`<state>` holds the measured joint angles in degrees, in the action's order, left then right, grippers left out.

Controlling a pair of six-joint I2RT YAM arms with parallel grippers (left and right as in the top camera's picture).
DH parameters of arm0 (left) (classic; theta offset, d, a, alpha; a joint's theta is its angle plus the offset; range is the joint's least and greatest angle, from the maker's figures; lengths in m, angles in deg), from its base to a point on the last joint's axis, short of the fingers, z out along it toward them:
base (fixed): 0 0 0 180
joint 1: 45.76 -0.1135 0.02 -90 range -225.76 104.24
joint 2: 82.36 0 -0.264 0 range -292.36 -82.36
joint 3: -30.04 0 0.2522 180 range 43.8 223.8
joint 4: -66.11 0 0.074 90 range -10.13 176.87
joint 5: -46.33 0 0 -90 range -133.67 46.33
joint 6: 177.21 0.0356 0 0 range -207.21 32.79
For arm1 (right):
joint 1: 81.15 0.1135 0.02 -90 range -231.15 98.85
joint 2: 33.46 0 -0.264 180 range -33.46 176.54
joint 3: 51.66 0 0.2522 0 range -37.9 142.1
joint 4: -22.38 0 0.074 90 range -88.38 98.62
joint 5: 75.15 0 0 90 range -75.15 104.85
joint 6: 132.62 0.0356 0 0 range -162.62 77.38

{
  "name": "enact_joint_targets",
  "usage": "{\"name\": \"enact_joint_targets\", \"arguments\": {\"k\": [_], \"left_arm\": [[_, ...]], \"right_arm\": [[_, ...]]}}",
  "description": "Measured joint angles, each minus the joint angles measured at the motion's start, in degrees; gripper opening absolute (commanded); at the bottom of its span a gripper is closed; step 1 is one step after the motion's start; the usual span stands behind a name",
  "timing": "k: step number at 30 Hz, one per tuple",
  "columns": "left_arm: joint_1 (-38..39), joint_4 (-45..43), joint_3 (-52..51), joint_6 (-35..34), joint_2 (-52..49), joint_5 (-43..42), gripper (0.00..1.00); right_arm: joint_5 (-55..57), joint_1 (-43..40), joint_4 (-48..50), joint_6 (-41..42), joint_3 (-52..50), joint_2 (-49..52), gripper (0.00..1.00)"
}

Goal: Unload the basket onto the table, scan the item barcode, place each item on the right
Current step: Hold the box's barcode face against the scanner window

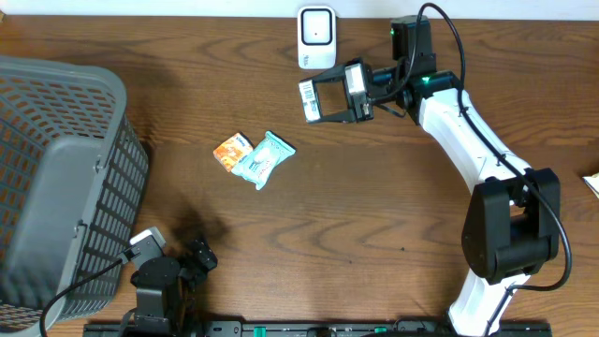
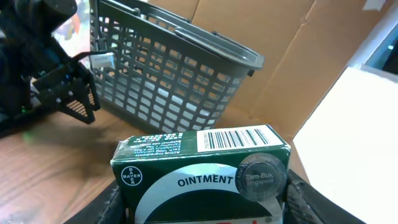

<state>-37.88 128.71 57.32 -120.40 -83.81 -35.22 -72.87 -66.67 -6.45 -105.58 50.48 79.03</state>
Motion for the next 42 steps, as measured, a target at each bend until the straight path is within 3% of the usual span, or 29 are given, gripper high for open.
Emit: {"name": "enact_joint_targets", "arguments": {"k": [4,9,12,14,16,18,21,22,24,27,32,38,42], "left_arm": [[0.00,0.00,0.00,0.00,0.00,0.00,0.98],[0.00,0.00,0.00,0.00,0.00,0.00,0.98],[0.00,0.00,0.00,-0.02,0.00,0.00,0.98],[0.00,0.00,0.00,-0.02,0.00,0.00,0.98],[0.00,0.00,0.00,0.00,0.00,0.00,0.98],[0.00,0.00,0.00,0.00,0.00,0.00,0.98],[0.00,0.00,0.00,0.00,0.00,0.00,0.98],[0.00,0.00,0.00,0.00,0.00,0.00,0.98],[0.00,0.00,0.00,0.00,0.00,0.00,0.98],[0.00,0.00,0.00,0.02,0.00,0.00,0.98],[0.00,0.00,0.00,-0.02,0.00,0.00,0.98],[0.00,0.04,0.07,-0.02,0.00,0.00,0.98],[0.00,0.07,0.09,0.00,0.00,0.00,0.98]], "right_arm": [[-0.09,0.00,1.03,-0.11,0.00,0.00,0.27],[3.91,0.00,-0.70,11.50,0.00,0.00,0.25],[8.39,0.00,-1.42,30.21,0.00,0.00,0.21],[9.40,0.02,-0.98,38.23,0.00,0.00,0.17],[11.34,0.02,0.00,51.67,0.00,0.00,0.33],[16.79,0.04,-0.24,71.01,0.00,0.00,0.34],[23.34,0.04,-0.85,90.64,0.00,0.00,0.36],[27.08,0.04,-0.94,100.87,0.00,0.00,0.35],[31.45,0.04,-0.33,110.86,-0.02,0.00,0.36],[37.62,0.04,8.26,124.39,-0.04,0.81,0.40],[40.26,0.04,20.35,141.22,-0.02,4.13,0.40],[42.23,-0.26,50.25,163.82,0.00,16.37,0.40],[47.19,-0.57,62.75,174.27,0.07,23.80,0.41]]}}
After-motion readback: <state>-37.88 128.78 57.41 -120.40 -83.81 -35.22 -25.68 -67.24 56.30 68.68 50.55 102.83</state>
